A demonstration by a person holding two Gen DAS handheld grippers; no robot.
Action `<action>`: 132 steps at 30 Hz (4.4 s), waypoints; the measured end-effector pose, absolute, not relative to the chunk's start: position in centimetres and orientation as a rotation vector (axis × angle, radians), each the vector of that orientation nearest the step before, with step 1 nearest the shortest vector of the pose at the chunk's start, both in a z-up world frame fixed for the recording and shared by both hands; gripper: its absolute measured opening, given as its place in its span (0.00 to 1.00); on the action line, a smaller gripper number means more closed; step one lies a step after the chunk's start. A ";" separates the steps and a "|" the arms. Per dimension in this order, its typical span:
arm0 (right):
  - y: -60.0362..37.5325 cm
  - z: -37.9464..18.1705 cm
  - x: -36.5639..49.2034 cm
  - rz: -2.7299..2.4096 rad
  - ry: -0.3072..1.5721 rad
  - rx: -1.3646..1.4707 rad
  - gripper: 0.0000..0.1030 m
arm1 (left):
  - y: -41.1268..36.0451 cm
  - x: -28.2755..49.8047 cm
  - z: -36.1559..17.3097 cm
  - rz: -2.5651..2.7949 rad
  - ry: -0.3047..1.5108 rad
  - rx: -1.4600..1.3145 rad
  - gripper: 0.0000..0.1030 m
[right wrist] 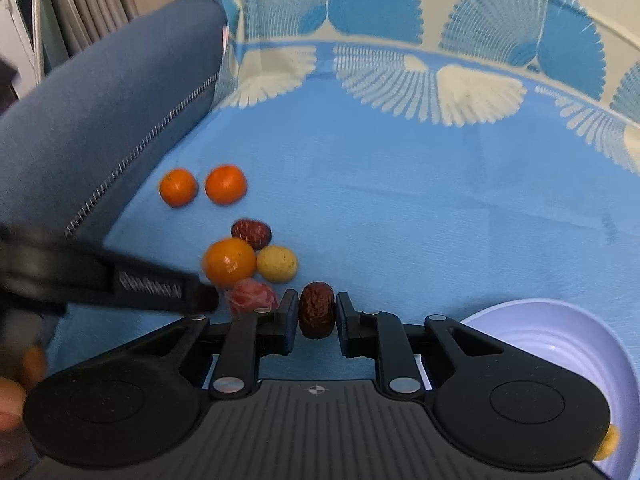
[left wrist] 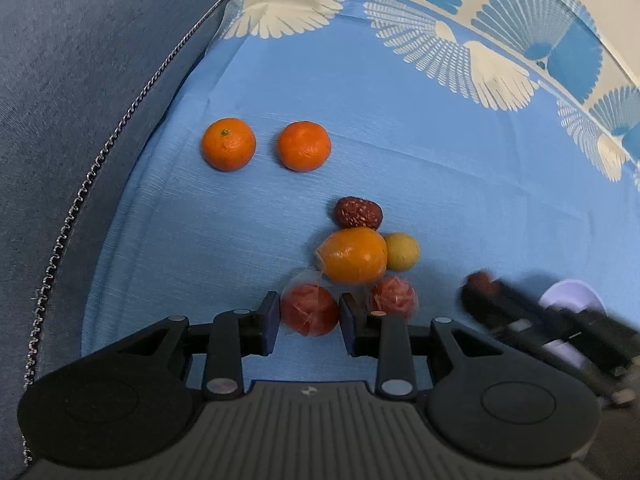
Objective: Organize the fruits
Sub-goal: 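Grasp the wrapped red fruit with the left tool while the right tool grasps a red date, then carry the red fruit over the plate with the left tool while the right tool carries the date, then open both tools to drop the red fruit and date onto the plate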
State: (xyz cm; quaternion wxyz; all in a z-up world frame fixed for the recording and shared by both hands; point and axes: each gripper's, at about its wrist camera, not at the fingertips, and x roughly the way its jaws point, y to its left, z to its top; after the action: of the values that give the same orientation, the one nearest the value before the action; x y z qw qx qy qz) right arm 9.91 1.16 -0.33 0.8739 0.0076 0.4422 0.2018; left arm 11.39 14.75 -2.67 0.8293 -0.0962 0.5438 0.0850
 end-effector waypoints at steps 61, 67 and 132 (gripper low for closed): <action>-15.4 4.5 -2.5 0.212 0.729 0.031 0.21 | -0.7 1.3 1.3 -0.241 0.784 0.101 0.34; -15.1 4.4 -2.1 0.210 0.749 0.018 0.21 | -1.6 1.2 1.0 -0.254 0.766 0.143 0.34; -14.1 2.8 -1.3 0.194 0.835 -0.038 0.43 | -3.8 1.6 -0.3 -0.250 0.733 0.234 0.46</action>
State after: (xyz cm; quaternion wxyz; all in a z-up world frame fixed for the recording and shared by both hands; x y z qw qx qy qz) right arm -1.32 -14.14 2.84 0.9094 -0.0185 0.4047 0.0941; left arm 1.58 -3.80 -0.29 0.9193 0.1140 0.3564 -0.1217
